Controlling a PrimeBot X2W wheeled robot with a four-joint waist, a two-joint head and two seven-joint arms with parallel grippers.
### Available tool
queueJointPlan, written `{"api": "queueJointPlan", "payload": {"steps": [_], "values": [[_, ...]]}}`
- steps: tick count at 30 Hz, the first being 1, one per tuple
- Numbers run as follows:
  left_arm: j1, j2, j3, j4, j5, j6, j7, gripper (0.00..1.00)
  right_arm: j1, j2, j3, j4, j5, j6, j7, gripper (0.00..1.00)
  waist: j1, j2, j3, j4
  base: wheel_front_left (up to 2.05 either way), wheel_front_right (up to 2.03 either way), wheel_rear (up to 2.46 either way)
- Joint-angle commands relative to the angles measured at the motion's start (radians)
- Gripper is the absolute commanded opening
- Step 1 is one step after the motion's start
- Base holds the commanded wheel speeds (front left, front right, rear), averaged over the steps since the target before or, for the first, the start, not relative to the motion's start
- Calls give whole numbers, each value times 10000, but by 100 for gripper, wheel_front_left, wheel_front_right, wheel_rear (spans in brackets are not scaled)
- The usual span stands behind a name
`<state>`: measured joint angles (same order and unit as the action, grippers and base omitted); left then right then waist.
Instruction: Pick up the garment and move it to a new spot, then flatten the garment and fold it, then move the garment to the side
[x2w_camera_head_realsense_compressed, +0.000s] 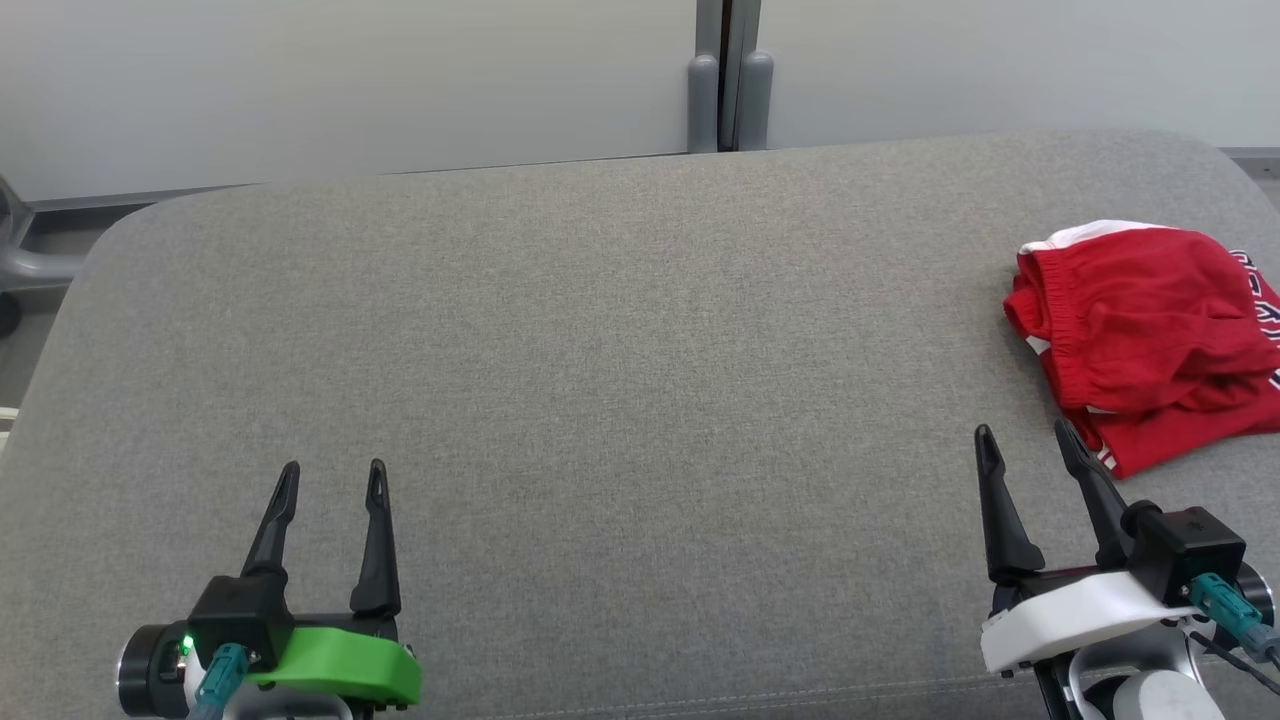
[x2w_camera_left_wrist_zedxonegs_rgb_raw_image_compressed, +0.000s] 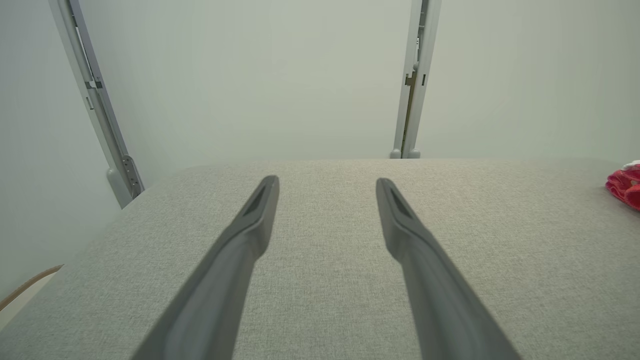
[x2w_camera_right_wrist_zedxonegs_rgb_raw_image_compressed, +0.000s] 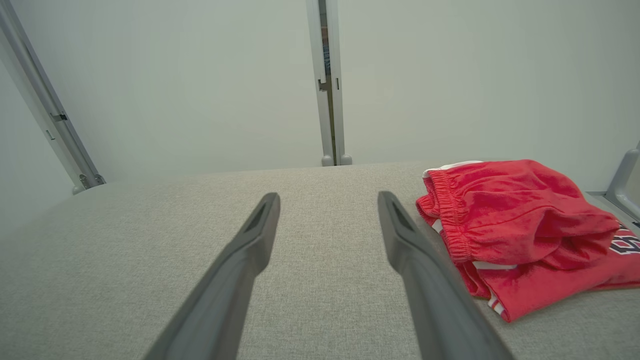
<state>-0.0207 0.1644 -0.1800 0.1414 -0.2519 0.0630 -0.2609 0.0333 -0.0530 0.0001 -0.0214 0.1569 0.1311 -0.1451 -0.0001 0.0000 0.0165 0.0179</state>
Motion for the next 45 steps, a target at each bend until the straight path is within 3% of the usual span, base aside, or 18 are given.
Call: {"api": "queueJointPlan", "payload": {"steps": [1, 11, 12, 15, 45], "values": [[-130, 57, 11, 58, -39, 94, -24, 100, 71, -14, -23, -43, -68, -9, 27, 100, 1, 0, 4, 3, 0, 0, 0], [-77, 80, -21, 38, -109, 129, -30, 100, 101, 5, -27, -87, -56, -9, 44, 100, 1, 0, -11, 14, 0, 0, 0], [-9, 30, -42, 42, -85, 72, 0, 0, 22, 17, -17, -28, -9, 0, 34, 0, 1, 0, -11, 14, 0, 0, 0], [78, -17, -78, 269, -152, 59, 62, 0, 32, 53, -17, 213, 66, 2, 60, 0, 1, 0, -10, 13, 0, 0, 0], [-1330, -410, 158, 1492, -5150, -656, 591, 0, -1567, -145, -1206, 2128, 4999, 0, 1594, 0, 1, 0, 9, -32, 0, 0, 0]]}}
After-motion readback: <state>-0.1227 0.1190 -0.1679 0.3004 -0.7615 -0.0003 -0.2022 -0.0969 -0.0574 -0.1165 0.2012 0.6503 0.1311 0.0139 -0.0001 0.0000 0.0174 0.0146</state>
